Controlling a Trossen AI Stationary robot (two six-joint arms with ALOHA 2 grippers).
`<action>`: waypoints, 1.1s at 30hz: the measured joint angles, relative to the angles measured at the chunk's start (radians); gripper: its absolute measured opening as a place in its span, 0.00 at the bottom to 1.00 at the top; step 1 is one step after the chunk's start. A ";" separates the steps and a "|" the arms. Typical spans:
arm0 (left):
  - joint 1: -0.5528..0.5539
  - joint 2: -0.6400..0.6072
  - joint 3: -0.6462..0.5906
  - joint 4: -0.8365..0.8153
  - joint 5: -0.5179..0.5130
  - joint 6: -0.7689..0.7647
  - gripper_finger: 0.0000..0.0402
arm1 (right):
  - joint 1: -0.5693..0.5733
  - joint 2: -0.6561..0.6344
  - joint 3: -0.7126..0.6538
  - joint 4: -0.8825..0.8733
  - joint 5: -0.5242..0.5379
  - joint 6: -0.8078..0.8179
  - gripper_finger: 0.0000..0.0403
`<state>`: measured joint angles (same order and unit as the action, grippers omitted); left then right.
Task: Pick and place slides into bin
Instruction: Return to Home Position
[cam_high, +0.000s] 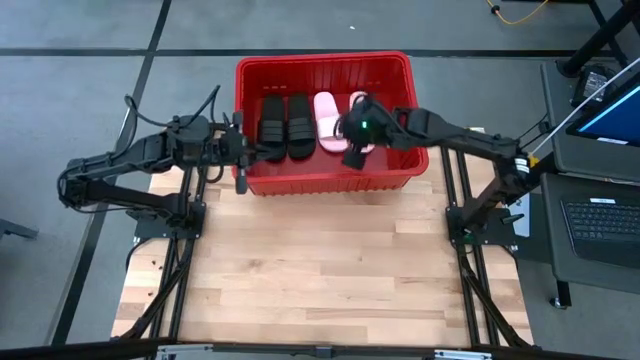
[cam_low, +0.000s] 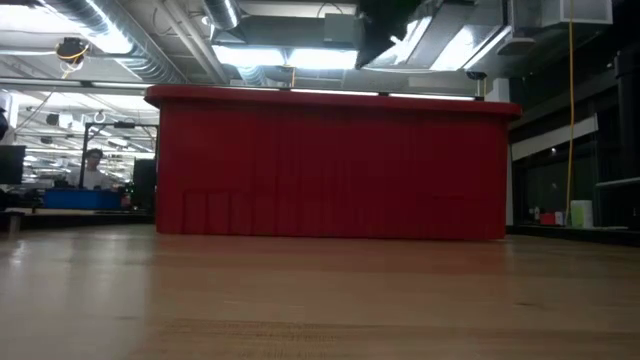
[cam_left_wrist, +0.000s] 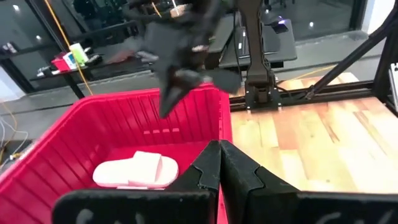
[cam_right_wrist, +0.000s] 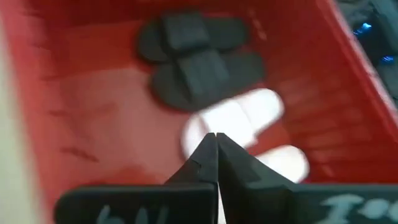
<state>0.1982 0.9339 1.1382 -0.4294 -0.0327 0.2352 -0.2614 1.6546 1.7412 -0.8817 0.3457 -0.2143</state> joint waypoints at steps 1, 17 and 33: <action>0.000 -0.020 -0.025 0.013 -0.001 -0.006 0.00 | 0.025 -0.007 -0.009 0.002 0.000 0.015 0.00; 0.000 -0.385 -0.560 0.453 -0.003 -0.171 0.00 | 0.300 -0.083 -0.287 0.377 0.000 0.193 0.00; 0.000 -0.741 -0.842 0.592 -0.059 -0.206 0.00 | 0.361 -0.353 -0.619 0.688 0.001 0.297 0.00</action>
<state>0.1983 0.1924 0.2961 0.1623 -0.0917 0.0293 0.0998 1.3017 1.1227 -0.1936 0.3468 0.0830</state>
